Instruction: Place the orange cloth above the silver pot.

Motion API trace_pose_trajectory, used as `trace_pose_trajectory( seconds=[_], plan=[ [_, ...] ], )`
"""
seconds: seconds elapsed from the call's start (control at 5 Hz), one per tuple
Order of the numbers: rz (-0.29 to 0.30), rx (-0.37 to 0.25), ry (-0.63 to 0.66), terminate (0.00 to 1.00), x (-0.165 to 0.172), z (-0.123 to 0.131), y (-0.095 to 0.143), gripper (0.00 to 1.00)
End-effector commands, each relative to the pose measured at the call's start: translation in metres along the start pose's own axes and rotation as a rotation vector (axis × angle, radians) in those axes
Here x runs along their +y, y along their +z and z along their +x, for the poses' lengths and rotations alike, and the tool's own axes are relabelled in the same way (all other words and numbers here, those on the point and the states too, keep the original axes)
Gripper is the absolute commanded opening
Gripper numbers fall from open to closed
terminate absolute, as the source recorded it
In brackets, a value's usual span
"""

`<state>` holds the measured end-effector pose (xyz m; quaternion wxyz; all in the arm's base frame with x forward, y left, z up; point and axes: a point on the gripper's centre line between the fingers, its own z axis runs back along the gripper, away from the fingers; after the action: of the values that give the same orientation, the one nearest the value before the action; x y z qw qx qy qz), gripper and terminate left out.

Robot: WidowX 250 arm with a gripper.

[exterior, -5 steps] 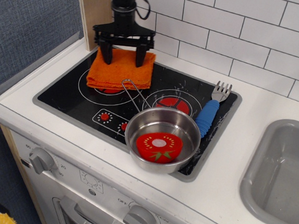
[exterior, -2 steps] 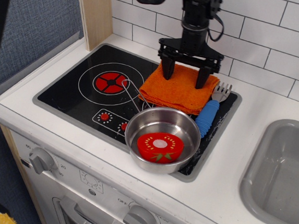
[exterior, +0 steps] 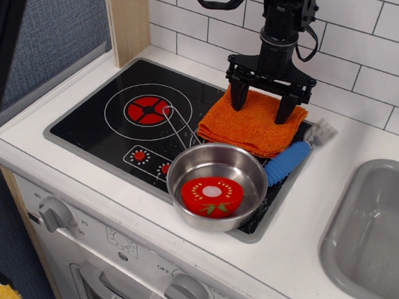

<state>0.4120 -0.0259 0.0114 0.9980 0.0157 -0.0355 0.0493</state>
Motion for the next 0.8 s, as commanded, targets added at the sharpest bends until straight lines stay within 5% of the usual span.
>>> trace_pose_trajectory(
  seconds=[0.0, 0.6],
  plan=[
    [-0.042, -0.108, -0.049, 0.0, 0.012, -0.002, 0.062, 1.0],
    [-0.086, -0.105, -0.07, 0.0, 0.02, -0.021, 0.089, 1.0]
  ],
)
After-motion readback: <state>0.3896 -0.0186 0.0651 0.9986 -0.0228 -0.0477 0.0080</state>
